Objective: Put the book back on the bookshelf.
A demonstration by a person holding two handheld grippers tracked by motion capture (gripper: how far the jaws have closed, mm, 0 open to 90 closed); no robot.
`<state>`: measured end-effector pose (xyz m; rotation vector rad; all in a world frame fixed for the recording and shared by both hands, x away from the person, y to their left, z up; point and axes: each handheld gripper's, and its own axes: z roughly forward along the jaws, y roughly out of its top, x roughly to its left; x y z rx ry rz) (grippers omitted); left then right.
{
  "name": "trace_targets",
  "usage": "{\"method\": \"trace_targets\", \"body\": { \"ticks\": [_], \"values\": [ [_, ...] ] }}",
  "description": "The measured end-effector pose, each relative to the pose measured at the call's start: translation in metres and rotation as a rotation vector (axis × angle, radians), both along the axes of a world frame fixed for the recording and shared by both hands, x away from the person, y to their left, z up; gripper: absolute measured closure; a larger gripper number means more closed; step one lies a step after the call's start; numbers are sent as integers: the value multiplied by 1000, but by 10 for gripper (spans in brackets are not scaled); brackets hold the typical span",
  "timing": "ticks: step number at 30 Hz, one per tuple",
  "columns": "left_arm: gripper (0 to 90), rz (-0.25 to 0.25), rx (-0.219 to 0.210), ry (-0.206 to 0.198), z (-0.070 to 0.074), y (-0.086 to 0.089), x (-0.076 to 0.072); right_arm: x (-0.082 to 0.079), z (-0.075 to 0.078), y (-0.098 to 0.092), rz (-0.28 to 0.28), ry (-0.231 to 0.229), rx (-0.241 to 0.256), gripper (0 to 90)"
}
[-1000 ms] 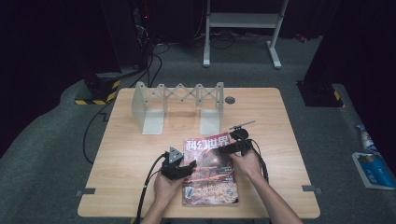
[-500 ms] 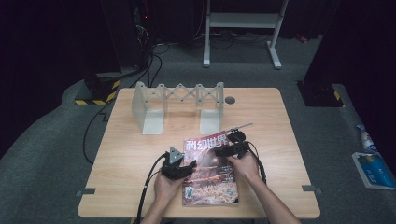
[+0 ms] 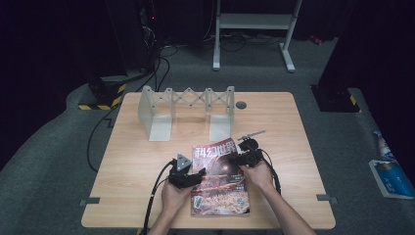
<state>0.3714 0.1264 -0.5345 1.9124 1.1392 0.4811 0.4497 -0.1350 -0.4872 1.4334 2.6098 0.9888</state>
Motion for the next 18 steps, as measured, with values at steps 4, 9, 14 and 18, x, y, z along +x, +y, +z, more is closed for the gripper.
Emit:
{"method": "trace_targets", "body": {
  "ticks": [4,9,14,18],
  "values": [
    [317,-4,0,1,0,0,0,-2,0,-1,14,-7,11,762],
    [309,-9,-5,10,1,1,0,-5,3,-5,41,-23,35,811],
    [308,-6,-10,24,2,4,0,-12,10,-7,69,-59,72,845],
    [300,-13,-29,36,2,5,0,-16,15,-8,87,-73,78,852]
  ]
}}
